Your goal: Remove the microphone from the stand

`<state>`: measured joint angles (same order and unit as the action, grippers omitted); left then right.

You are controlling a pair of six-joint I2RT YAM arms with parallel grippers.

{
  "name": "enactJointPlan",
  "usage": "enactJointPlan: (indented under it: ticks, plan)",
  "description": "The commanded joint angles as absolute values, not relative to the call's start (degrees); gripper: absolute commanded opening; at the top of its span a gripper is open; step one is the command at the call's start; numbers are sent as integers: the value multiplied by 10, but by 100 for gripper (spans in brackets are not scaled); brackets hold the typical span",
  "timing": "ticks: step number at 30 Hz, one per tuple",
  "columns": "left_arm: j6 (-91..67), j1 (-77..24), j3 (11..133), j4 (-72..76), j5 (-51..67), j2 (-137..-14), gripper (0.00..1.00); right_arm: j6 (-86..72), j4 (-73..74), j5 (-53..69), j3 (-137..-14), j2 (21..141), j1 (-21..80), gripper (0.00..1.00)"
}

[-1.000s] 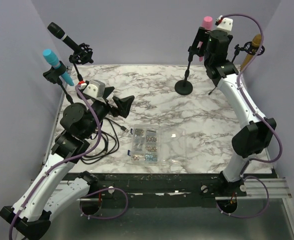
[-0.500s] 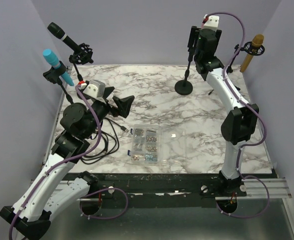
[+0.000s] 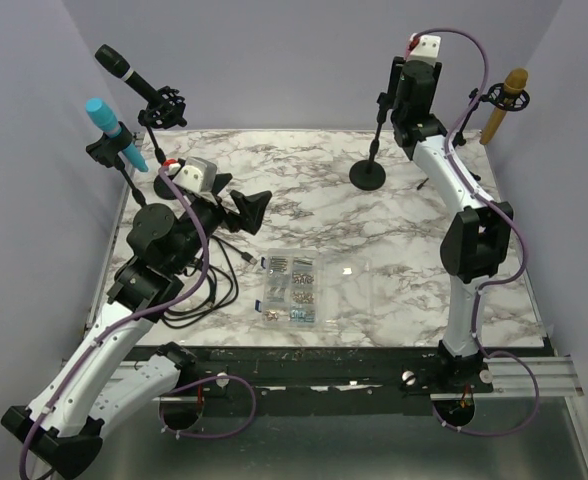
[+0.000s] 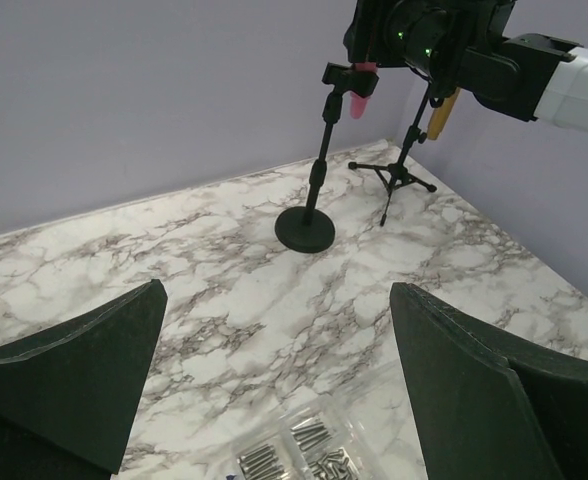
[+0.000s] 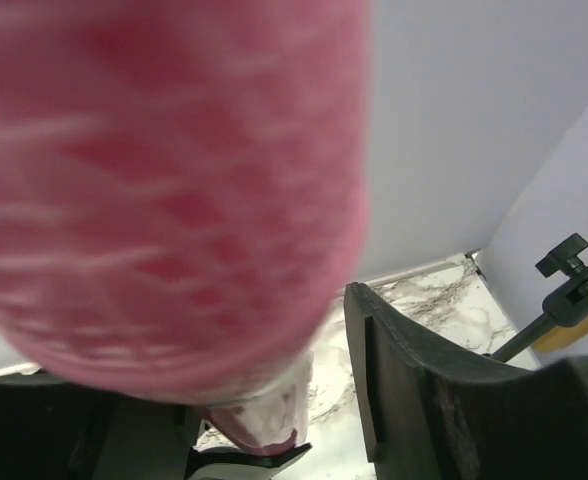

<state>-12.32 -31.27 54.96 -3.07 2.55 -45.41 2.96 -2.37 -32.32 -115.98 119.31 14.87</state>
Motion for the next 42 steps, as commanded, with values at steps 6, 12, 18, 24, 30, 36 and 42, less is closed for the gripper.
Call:
enactJointPlan:
  ticks: [6, 12, 18, 24, 30, 36, 42]
  plan:
    - [-101, -316, 565, -24, 68, -466, 98, 41, -39, -294, -1186, 1205, 144, 45]
    - [-101, -315, 564, -22, 68, -469, 98, 16, -5, -245, -1187, 1190, 145, 27]
    - [-109, -315, 572, -30, 66, -485, 99, -21, 26, -207, -1157, 1151, 167, 4]
    - [-115, -316, 571, -29, 74, -490, 99, -19, 37, -213, -1120, 1113, 216, 1]
    - [-118, -316, 570, -28, 64, -494, 99, -46, 70, -209, -1115, 1091, 254, 1]
    - [-125, -316, 575, -32, 69, -514, 98, -63, 78, -216, -1101, 1065, 288, 1]
    - [-127, -316, 578, -34, 70, -533, 98, -68, 91, -223, -1116, 1059, 293, 1]
